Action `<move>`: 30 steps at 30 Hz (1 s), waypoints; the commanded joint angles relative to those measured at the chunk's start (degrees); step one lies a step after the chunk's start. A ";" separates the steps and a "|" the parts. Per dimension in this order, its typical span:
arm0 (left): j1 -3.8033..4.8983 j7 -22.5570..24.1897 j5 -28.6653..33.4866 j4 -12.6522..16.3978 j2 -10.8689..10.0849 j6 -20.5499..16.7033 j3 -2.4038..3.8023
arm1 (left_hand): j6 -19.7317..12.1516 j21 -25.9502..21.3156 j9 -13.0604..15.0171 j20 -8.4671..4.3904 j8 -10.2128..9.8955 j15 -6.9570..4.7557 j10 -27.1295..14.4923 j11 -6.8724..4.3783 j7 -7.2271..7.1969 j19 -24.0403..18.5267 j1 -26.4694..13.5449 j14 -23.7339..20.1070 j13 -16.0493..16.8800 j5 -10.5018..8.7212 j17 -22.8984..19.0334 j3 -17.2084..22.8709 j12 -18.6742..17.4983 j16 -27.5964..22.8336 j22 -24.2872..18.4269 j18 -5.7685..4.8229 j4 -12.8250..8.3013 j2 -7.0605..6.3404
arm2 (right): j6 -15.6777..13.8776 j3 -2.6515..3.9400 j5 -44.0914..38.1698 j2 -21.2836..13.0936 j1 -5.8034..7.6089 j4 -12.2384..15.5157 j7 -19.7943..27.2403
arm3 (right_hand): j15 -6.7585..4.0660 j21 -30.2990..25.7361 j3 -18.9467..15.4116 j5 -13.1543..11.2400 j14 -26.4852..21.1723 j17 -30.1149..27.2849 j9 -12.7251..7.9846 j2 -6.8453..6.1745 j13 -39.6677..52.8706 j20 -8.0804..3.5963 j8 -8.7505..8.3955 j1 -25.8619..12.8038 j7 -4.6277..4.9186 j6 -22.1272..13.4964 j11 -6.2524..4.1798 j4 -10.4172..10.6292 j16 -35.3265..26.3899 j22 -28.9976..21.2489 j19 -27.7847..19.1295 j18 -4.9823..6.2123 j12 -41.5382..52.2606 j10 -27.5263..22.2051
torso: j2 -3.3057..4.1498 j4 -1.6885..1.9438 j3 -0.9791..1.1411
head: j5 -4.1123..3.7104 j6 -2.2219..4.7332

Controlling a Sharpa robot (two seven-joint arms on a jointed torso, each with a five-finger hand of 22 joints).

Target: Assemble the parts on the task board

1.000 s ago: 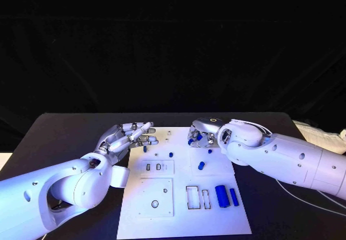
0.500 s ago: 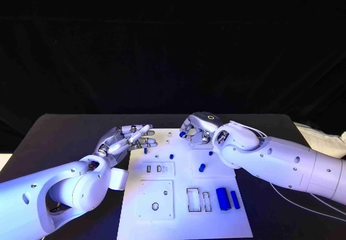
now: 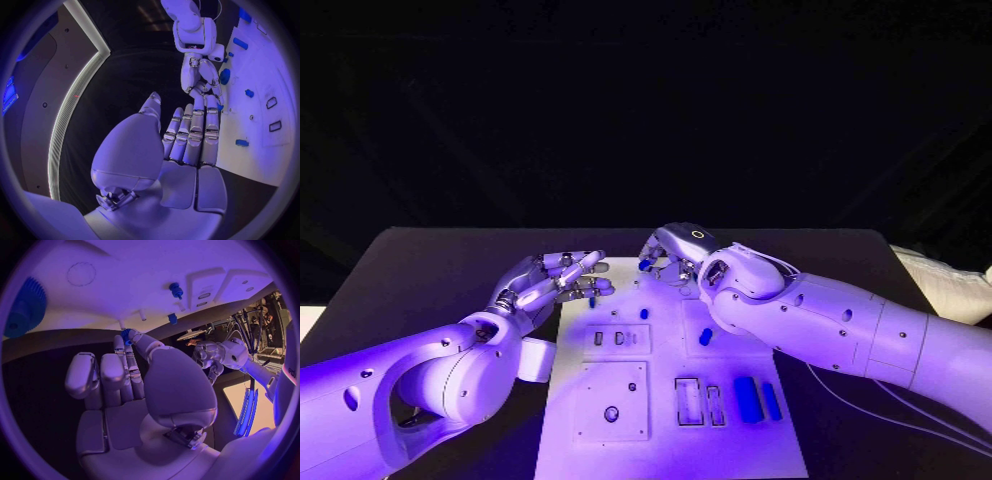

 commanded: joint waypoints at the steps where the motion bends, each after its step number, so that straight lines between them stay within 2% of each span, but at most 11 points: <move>1: 0.07 0.32 0.49 0.13 0.13 1.44 0.05 | -0.33 -0.21 -0.05 0.19 -0.34 0.27 -0.29 0.11 0.79 0.13 0.11 -0.33 -0.01 -0.16 0.08 -0.17 -0.28 -0.38 -0.08 0.48 -0.28 0.25 | 2.38 0.00 -0.46 0.77 0.01 -1.04 -0.96 | -0.18 0.10 0.19 -0.39 0.68 0.03 0.52 -0.75 -0.03 0.18 -0.21 -0.28 0.40 0.09 0.30 0.25 0.40 0.07 -0.14 -0.72 -0.28 -0.18 | 0.15 0.34 -0.15 | -0.06 -0.01; 9: 0.07 0.11 0.59 0.06 0.12 1.23 0.05 | -0.32 -0.24 -0.05 0.20 -0.33 0.28 -0.27 0.11 0.79 0.12 0.10 -0.36 -0.01 -0.16 0.10 -0.20 -0.29 -0.43 -0.10 0.48 -0.29 0.27 | 3.16 -0.03 -1.47 2.04 0.01 -2.40 -2.76 | -0.12 0.08 0.23 -0.43 0.61 -0.20 0.50 -1.04 -0.04 0.24 -0.34 -0.53 0.46 -0.05 0.36 0.57 0.32 -0.03 -0.27 -0.69 -0.30 -0.32 | 0.29 0.21 -0.10 | 0.09 0.01; 12: 0.07 0.00 0.60 0.05 0.10 1.21 0.05 | -0.32 -0.24 -0.05 0.20 -0.33 0.28 -0.27 0.11 0.79 0.12 0.10 -0.36 -0.01 -0.16 0.10 -0.20 -0.29 -0.43 -0.10 0.48 -0.29 0.27 | 2.51 -0.04 -2.50 2.15 0.01 -2.46 -3.98 | -0.08 0.08 0.32 -0.04 0.54 -0.34 0.50 -1.32 -0.03 0.29 -0.43 -0.72 0.47 -0.11 0.38 0.87 0.27 -0.08 -0.37 -0.67 -0.28 -0.40 | 0.32 0.31 -0.11 | -0.05 -0.04; 21: 0.07 -0.27 0.60 0.02 -0.01 1.25 0.05 | -0.32 -0.24 -0.05 0.20 -0.33 0.28 -0.27 0.11 0.79 0.12 0.10 -0.36 -0.01 -0.16 0.10 -0.20 -0.29 -0.43 -0.10 0.48 -0.29 0.27 | 0.77 -0.04 -5.11 2.15 0.01 -2.21 -7.09 | -0.11 0.09 0.49 0.52 0.45 -0.54 0.58 -1.71 0.05 0.32 -0.37 -0.90 0.38 0.13 0.31 1.27 0.21 -0.12 -0.48 -0.64 -0.13 -0.12 | 0.44 0.31 -0.08 | 0.02 -0.03; 30: 0.07 -0.38 0.61 0.01 0.00 1.28 0.05 | -0.30 -0.29 -0.04 0.21 -0.32 0.28 -0.24 0.10 0.77 0.10 0.08 -0.39 0.00 -0.16 0.13 -0.25 -0.29 -0.49 -0.12 0.48 -0.32 0.30 | 2.16 -0.04 -4.86 2.56 0.01 -2.39 -6.93 | -0.09 -0.03 0.47 0.08 0.31 -0.99 0.57 -2.40 0.02 0.33 -0.54 -1.24 0.42 -0.04 0.35 1.72 -0.02 -0.42 -0.74 -0.57 -0.25 -0.29 | 0.53 0.34 -0.14 | -0.05 -0.09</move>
